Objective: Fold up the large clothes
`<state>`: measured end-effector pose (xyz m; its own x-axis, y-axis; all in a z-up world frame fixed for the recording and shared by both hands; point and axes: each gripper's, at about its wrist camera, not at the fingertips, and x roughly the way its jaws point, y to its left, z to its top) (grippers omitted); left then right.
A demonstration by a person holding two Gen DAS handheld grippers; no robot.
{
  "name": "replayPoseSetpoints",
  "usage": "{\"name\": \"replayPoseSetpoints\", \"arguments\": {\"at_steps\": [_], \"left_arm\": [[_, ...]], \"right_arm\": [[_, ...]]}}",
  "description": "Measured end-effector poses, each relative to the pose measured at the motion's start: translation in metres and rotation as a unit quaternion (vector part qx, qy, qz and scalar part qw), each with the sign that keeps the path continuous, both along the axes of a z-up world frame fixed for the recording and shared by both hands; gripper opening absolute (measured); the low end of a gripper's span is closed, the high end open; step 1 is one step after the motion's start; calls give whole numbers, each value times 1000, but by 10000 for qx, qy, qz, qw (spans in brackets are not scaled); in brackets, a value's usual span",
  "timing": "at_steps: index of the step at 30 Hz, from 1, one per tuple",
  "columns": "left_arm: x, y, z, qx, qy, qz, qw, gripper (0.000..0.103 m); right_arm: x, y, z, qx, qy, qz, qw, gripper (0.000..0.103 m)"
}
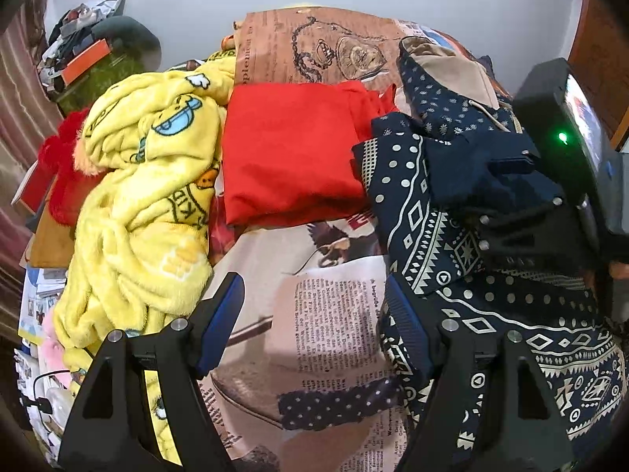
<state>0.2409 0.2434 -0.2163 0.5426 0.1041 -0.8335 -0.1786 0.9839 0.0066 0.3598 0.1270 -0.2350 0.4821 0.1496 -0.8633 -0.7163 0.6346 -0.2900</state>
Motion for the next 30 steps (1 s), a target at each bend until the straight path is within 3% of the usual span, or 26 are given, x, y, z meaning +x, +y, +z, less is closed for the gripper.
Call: {"name": "replayPoseSetpoints", "arguments": {"at_steps": [3,6,8,14,21,30], "left_arm": [[1,2,-1,-27,-5,27,10000,73],[2,2,1,-62,-24,47,10000,73],[3,0,4,-47,-62,47,10000,73],[3,-11,24,49,-267,-19,9996,73],[9,-24,43,78,-431,-82,9990,73],[42,-48,27,-76,-203,-112,9997,73]], "right_arm": [[1,0,3,43,-159,23,9999,48],[-1,-1,7,98,-200,113,9997,21],[-4,-3,12,132,-182,254,9994,13],[-11,-27,47,565,-435,244,9972,11],[-3,-93,107,1598,-588,-416,9845,11],[-3,-191,146,2389,-683,-1207,9611,10]]}}
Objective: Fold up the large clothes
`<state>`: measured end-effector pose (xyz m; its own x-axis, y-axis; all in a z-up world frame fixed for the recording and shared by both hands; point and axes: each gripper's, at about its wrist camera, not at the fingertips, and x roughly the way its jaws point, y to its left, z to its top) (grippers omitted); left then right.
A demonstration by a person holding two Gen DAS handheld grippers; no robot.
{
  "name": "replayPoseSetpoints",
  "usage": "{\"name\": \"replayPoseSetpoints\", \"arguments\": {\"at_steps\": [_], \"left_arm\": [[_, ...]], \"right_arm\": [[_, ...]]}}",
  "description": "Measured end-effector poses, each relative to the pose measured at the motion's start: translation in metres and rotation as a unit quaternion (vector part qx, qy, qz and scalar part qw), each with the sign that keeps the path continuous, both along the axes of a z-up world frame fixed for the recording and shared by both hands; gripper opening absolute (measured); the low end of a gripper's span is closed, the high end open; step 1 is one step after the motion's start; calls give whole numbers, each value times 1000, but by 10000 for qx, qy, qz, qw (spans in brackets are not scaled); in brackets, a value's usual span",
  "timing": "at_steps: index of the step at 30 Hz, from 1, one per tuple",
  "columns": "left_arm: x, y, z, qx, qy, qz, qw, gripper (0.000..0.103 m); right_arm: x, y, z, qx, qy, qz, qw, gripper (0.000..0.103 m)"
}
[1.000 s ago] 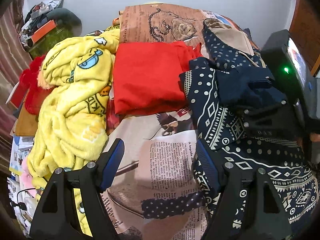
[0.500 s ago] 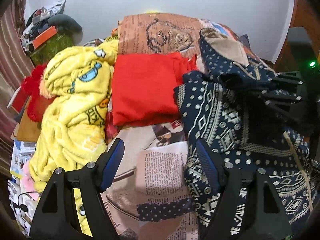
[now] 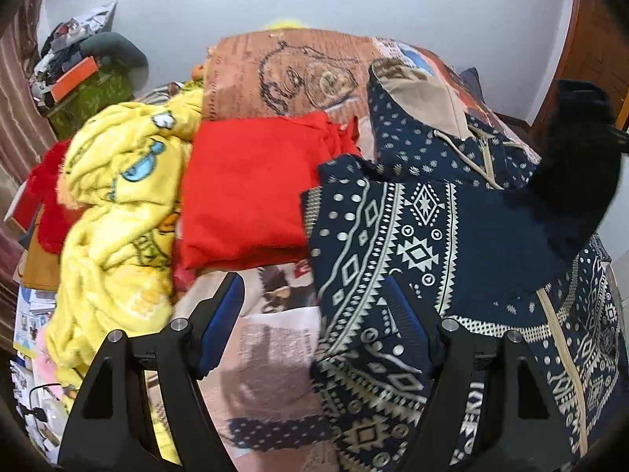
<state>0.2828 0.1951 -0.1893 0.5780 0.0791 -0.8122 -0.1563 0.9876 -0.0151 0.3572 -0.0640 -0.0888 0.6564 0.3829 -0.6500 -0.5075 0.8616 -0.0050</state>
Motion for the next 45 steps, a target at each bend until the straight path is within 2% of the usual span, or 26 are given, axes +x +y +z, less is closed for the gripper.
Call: {"name": "replayPoseSetpoints", "arguments": {"at_steps": [5,11,14,18,23,24,26,28,31,33,39,45], "left_arm": [[25,-5,-32,-145,384,175,9990,73],[40,2,-79,-450,962,507,9930,73],[39,5,-87,-615,967,551,9919,74],[38,7,-87,-609,983,557,9917,74],[37,-3,-71,-187,1001,416,9939,74],[38,-6,-65,-143,954,374,9946,74],[38,-13,-50,-130,805,271,9963,74],[38,-21,-33,-159,625,169,9978,74],[43,-38,-9,-178,343,-7,9993,74],[46,-50,4,-200,194,-133,9995,74],[55,-92,39,-355,-201,-600,9974,74],[62,-133,44,-496,-267,-1022,9932,74]], "right_arm": [[11,-55,-7,304,287,-541,9977,10],[22,-106,-38,512,841,-1022,9899,10],[25,-122,-61,422,1093,-1222,9856,10],[24,-139,-81,253,1317,-1356,9816,10],[15,-163,-84,155,1334,-1540,9789,11],[14,-167,-82,144,1361,-1591,9777,13],[13,-177,-78,150,1380,-1696,9757,24],[10,-187,-73,162,1300,-1820,9745,45],[4,-203,-63,202,1110,-2054,9722,61],[0,-218,-58,315,1102,-2191,9690,67],[-3,-260,-63,893,1393,-2571,9521,71],[-3,-303,-111,1665,2278,-2962,9125,71]]}}
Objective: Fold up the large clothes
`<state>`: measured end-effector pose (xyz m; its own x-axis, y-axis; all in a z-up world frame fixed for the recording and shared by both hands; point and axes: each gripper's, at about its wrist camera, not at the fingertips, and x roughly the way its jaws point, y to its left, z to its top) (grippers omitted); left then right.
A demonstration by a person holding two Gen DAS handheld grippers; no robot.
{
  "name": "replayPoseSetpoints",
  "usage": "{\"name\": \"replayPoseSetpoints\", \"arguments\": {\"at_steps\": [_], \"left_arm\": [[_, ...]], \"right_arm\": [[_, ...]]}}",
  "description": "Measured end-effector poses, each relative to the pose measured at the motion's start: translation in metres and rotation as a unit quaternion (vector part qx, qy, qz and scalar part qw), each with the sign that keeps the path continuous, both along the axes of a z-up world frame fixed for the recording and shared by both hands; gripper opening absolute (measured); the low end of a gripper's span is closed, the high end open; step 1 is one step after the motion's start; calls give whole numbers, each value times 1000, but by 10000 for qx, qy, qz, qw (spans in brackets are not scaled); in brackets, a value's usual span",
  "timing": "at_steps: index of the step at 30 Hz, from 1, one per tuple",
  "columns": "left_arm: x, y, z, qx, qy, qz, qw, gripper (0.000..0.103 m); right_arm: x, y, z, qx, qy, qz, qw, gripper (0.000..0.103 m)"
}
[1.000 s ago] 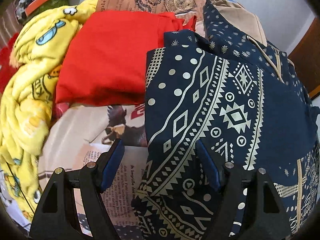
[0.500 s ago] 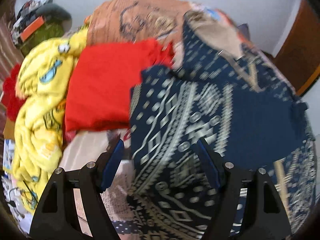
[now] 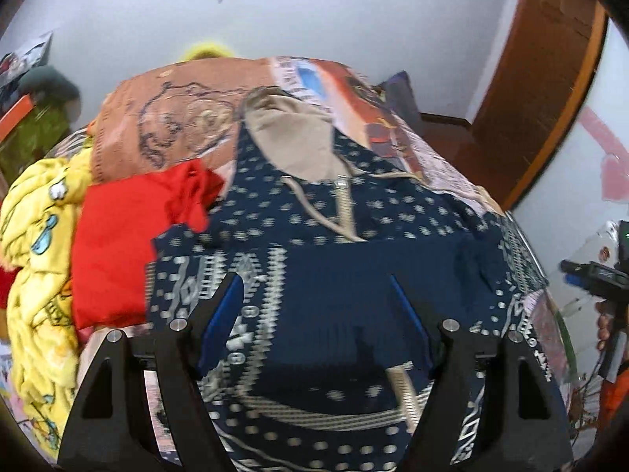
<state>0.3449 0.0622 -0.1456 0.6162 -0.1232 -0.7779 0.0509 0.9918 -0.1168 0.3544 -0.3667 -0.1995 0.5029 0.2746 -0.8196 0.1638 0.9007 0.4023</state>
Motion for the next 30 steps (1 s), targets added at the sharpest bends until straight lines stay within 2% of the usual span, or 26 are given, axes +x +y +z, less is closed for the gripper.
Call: {"name": "replayPoseSetpoints", "arguments": {"at_steps": [3,8,15,17,18,20,22,23,24,28,30], "left_arm": [[2,-17,-7,20,85,-157,9998,74],[6,-28,-23,66,256,-236,9994,74],[9,-20,-42,196,476,-52,9987,74],[9,-16,-48,237,549,13,9982,74],[9,-15,-50,245,570,29,9981,74],[9,-11,-55,245,629,71,9977,74],[8,-10,-57,249,649,81,9975,74],[7,-9,-58,267,659,85,9974,74],[6,-9,-58,278,659,85,9974,74],[2,-9,-57,310,618,81,9976,74],[-1,-9,-55,303,584,67,9978,74]], "right_arm": [[1,-20,-31,625,356,-284,9970,71],[8,-38,-57,1121,516,-680,9900,71],[36,-52,-75,1005,503,-1096,9876,73],[41,-54,-77,967,456,-1216,9868,71],[43,-54,-76,921,362,-1308,9865,69],[46,-55,-75,748,272,-1468,9860,51],[50,-55,-70,566,201,-1531,9864,22],[50,-55,-65,413,128,-1541,9871,16],[49,-54,-58,316,2,-1515,9880,12],[43,-48,-24,44,-523,-1296,9902,8],[39,-38,5,-96,-855,-1041,9908,8]]}}
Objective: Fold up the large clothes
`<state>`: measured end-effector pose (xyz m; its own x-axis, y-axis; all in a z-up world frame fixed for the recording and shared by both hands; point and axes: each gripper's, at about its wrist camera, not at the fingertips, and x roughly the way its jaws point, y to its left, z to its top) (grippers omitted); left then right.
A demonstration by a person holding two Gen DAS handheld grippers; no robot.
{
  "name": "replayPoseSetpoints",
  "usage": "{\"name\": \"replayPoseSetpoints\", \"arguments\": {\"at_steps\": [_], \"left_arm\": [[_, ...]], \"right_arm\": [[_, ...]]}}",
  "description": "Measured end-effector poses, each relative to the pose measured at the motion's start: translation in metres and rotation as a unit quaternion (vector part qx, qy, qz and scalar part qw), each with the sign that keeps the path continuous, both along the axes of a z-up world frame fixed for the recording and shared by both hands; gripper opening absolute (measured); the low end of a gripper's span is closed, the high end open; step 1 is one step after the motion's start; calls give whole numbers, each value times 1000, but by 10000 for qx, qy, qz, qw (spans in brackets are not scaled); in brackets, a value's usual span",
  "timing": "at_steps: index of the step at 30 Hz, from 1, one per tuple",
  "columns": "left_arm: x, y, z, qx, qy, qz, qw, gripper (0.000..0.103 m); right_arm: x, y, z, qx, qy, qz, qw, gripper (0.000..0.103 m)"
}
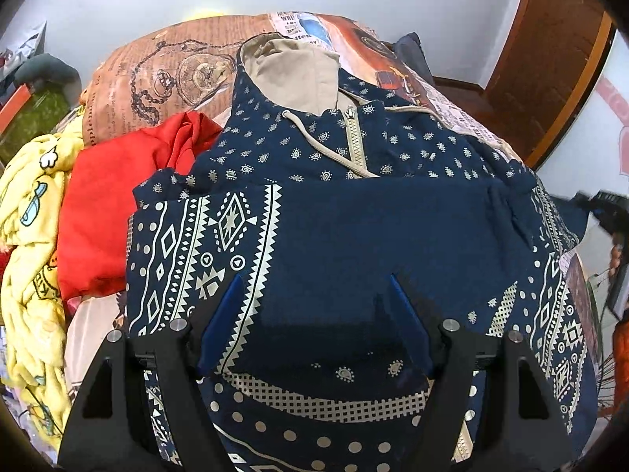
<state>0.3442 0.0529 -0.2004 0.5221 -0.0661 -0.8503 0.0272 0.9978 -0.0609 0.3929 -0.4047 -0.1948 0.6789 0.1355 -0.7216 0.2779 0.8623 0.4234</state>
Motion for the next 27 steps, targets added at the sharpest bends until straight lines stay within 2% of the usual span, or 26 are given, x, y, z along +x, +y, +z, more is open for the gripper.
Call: {"name": "replayPoseSetpoints", "arguments": {"at_steps": [4,9,13,16,18,21,27], "left_arm": [[-7,1,7,-44,-90,-22,9999,74],[-15,4,18,-92,-208,-28,9997,74],[-22,11,26,-99,-301,6,9995,74],[-27,21,30,-115,-338,85,9993,74],[-30,26,30,-144,-325,125,9993,74],[-35,34,29,-167,-277,162,9993,74],[-43,38,25,-109,-205,95,9997,74]], "right_arm": [[-3,29,52,-190,-548,542,9968,8],[-15,87,117,-262,-1400,1316,9810,8],[-21,143,136,-273,-1609,2069,9647,8],[-25,186,128,-356,-1530,2560,9538,8],[-26,216,110,-471,-1322,2884,9472,8],[-24,248,74,-595,-845,3216,9412,8],[-23,274,6,-762,186,3517,9328,8]]}}
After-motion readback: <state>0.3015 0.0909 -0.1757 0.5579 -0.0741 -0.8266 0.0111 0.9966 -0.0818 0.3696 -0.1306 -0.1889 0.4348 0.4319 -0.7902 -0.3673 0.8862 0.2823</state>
